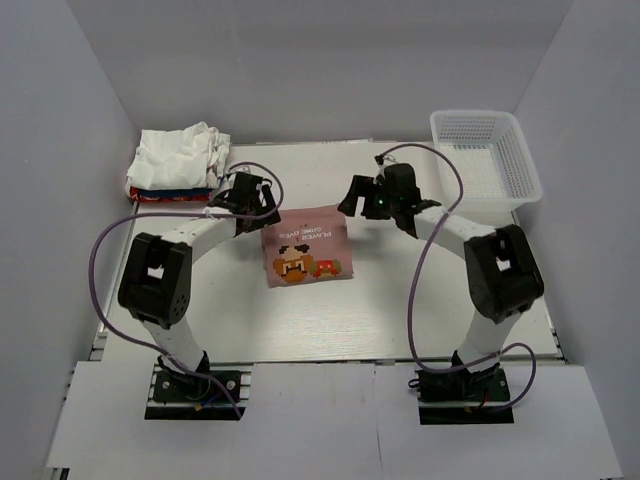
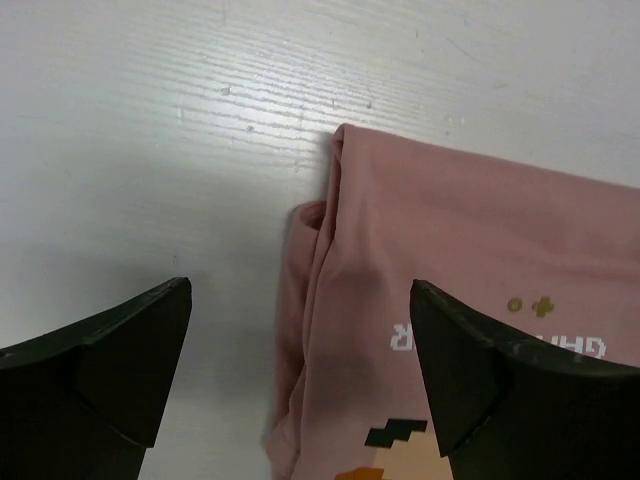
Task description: Fold and stack the t-shirts
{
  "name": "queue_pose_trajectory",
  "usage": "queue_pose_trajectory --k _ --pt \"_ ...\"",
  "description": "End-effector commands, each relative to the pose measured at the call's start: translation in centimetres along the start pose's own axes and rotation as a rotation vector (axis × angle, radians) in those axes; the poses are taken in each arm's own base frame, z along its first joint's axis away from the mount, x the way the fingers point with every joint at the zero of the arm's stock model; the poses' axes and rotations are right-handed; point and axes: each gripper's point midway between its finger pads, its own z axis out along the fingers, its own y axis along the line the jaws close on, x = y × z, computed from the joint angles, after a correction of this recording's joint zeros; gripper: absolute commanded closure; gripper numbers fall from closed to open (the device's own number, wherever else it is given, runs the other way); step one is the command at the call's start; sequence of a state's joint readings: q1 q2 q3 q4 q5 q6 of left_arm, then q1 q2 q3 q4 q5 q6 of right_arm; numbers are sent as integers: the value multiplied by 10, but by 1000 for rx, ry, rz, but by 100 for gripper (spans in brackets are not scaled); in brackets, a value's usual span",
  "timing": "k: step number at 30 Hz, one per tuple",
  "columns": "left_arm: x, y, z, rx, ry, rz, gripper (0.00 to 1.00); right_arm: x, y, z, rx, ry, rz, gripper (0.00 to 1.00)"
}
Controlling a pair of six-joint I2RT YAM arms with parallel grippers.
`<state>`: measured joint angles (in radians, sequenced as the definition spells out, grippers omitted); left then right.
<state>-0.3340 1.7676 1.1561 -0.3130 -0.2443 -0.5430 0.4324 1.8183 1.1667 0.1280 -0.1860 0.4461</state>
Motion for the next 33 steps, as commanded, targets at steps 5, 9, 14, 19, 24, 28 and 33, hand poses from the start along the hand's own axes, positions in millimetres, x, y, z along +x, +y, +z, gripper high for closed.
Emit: queue_pose_trajectory --k 5,9,14,19,24,28,33 --pt "37 -2 -15 126 36 29 0 4 3 -34 1 -71 17 10" --pt "59 -16 -16 250 87 45 0 12 -3 -39 20 -59 17 10" --pt "88 -12 -7 236 184 62 9 14 -5 -46 36 -75 16 10" --pt "117 -20 -10 350 251 59 21 15 -10 -47 54 -80 17 10" --pt "122 -16 5 308 267 62 51 19 -16 -47 69 -73 22 10" --pt "110 -22 13 295 253 62 77 18 -19 -50 92 -81 9 10" --pt "65 -21 22 189 163 112 100 15 -26 -57 130 -106 -12 10"
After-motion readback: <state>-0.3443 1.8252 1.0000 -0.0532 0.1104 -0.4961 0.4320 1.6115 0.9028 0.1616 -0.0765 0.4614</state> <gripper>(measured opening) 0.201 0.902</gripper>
